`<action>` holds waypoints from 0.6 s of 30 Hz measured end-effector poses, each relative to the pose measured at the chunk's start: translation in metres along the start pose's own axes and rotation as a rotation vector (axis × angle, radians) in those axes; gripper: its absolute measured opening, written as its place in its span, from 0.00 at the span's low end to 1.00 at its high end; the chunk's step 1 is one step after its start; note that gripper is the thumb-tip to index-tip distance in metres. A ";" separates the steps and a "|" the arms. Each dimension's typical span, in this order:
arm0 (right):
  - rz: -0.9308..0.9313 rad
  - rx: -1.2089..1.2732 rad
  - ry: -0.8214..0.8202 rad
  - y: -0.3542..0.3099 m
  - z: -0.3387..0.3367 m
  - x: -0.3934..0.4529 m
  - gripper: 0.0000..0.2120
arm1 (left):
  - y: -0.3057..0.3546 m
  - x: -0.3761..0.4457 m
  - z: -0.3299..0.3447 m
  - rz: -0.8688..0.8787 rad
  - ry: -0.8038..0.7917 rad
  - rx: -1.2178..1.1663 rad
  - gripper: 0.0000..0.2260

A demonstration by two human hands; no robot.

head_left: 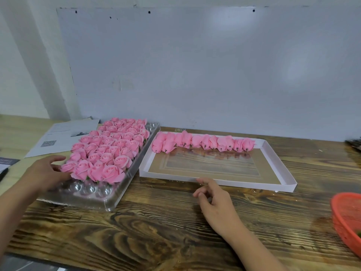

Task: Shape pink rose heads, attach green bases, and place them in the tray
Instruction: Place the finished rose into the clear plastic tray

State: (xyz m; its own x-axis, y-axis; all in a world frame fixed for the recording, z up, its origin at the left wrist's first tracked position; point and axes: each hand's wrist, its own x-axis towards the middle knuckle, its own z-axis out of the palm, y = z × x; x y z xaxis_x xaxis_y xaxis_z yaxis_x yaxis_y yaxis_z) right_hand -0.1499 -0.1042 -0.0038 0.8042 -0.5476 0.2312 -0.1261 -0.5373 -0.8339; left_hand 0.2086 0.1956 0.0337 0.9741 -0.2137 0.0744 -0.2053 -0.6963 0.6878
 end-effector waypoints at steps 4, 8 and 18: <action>0.006 0.001 -0.003 0.000 0.000 0.000 0.21 | -0.001 0.002 0.000 -0.037 -0.015 -0.034 0.31; 0.013 0.005 -0.006 0.000 0.000 0.001 0.21 | -0.001 0.002 0.000 -0.049 -0.027 -0.057 0.32; 0.010 0.012 0.006 0.000 0.001 0.000 0.22 | 0.007 -0.006 -0.003 -0.087 -0.053 -0.070 0.31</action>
State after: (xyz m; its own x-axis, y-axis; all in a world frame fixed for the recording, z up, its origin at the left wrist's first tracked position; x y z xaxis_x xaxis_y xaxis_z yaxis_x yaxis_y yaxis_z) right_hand -0.1492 -0.1041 -0.0040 0.7996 -0.5566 0.2253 -0.1274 -0.5239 -0.8422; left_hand 0.2015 0.1939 0.0400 0.9811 -0.1918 -0.0244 -0.1115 -0.6642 0.7392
